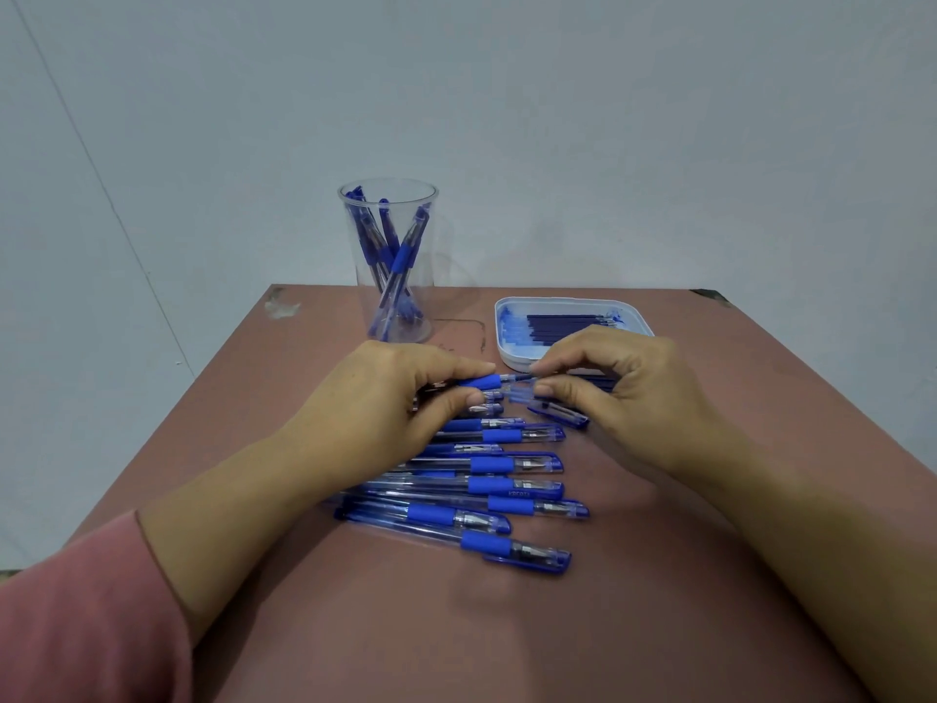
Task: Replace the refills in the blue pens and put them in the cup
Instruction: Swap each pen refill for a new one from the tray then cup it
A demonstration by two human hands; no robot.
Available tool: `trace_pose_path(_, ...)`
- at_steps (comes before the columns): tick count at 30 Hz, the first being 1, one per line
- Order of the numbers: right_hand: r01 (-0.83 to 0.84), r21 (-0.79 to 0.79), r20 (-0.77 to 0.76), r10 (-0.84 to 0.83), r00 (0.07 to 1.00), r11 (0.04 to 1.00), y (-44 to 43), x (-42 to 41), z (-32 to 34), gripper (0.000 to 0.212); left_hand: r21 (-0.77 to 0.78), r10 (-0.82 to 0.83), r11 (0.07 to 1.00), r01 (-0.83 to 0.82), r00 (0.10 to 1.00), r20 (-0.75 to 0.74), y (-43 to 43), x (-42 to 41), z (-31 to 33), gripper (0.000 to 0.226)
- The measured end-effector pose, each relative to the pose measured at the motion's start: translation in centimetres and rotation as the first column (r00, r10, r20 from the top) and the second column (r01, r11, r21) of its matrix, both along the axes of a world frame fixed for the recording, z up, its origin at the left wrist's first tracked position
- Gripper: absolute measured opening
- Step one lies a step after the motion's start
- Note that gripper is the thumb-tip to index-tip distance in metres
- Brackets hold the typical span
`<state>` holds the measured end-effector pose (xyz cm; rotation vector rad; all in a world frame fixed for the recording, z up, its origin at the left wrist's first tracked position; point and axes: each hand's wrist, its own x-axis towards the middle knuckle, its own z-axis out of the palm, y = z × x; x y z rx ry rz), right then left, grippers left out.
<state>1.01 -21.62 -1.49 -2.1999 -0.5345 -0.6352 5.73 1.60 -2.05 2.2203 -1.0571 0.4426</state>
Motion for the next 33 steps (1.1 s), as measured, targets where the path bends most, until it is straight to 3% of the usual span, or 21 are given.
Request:
trace_pose_path(10, 0.096, -0.238, -0.113, -0.125, 0.986, 0.967, -2.1, 0.9, -0.4, 0.020, 0.031, 0.079, 0.996, -0.080, 0.996, 0.037, 0.5, 0.8, 0.0, 0.030)
trace_pose_path(16, -0.018, -0.421, -0.188, -0.068, 0.980, 0.907, -1.9, 1.2, -0.5, 0.014, 0.035, 0.079, 0.996, -0.080, 0.996, 0.031, 0.4, 0.6, 0.2, 0.041)
trace_pose_path(21, -0.073, -0.581, -0.217, -0.068, 0.974, 0.811, -1.3, 1.3, -0.4, 0.023, 0.042, 0.085, 0.995, -0.086, 0.995, 0.043, 0.4, 0.8, 0.2, 0.036)
trace_pose_path(25, -0.072, -0.592, -0.194, -0.056, 0.979, 0.803, -1.3, 1.5, -0.6, 0.026, 0.038, 0.090, 0.995, -0.093, 0.994, 0.061, 0.5, 0.9, 0.2, 0.033)
trace_pose_path(29, 0.019, -0.467, -0.158, -0.104, 0.982, 0.884, -2.6, 1.2, -0.1, 0.021, 0.033, 0.076, 0.996, -0.079, 0.994, 0.083, 0.4, 0.8, 0.0, 0.031)
trace_pose_path(33, 0.057, -0.505, -0.189, -0.175, 0.966, 0.861, -3.8, 0.6, 0.2, 0.017, 0.010, 0.064, 0.998, -0.064, 0.997, 0.052, 0.3, 0.6, -0.1, 0.030)
